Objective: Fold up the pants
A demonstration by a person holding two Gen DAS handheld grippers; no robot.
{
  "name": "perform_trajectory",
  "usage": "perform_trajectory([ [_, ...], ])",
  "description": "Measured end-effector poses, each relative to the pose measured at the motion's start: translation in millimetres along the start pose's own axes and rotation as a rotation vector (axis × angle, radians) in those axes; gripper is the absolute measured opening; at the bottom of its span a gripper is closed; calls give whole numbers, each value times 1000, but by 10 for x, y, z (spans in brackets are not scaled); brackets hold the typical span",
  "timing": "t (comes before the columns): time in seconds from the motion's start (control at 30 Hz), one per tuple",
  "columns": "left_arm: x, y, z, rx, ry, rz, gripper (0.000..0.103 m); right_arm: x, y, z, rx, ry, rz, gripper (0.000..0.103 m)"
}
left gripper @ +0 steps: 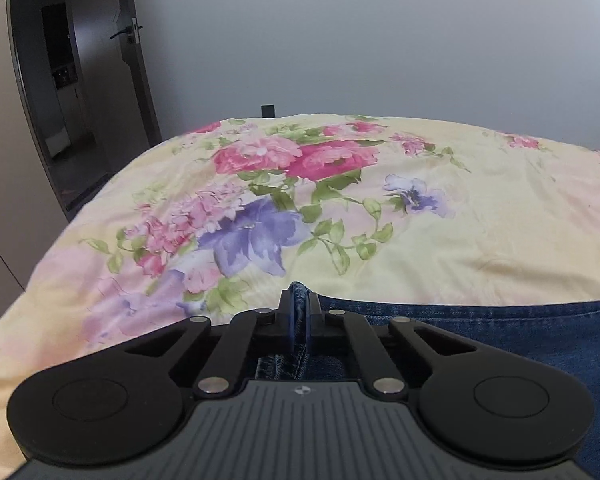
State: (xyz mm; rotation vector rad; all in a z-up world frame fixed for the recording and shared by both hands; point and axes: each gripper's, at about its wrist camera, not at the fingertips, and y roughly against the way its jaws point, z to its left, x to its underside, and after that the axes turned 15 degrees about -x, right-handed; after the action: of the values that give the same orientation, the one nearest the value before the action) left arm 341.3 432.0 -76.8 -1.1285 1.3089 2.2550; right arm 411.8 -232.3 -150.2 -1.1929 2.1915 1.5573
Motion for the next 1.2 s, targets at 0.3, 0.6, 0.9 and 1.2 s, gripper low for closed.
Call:
perform_trajectory([
  [0.3, 164, -476, -300, -126, -121, 98, 5, 91, 187, -25, -39, -8, -22, 71],
  [0.6, 90, -65, 176, -60, 1, 163, 32, 243, 354, -173, -68, -114, -41, 72],
  [0.9, 758, 361, 842, 54, 339, 367, 49, 444, 743, -60, -155, -198, -65, 72],
  [1.2, 1171, 263, 1032, 136, 622, 550, 61, 719, 1042, -5, -210, -252, -32, 72],
])
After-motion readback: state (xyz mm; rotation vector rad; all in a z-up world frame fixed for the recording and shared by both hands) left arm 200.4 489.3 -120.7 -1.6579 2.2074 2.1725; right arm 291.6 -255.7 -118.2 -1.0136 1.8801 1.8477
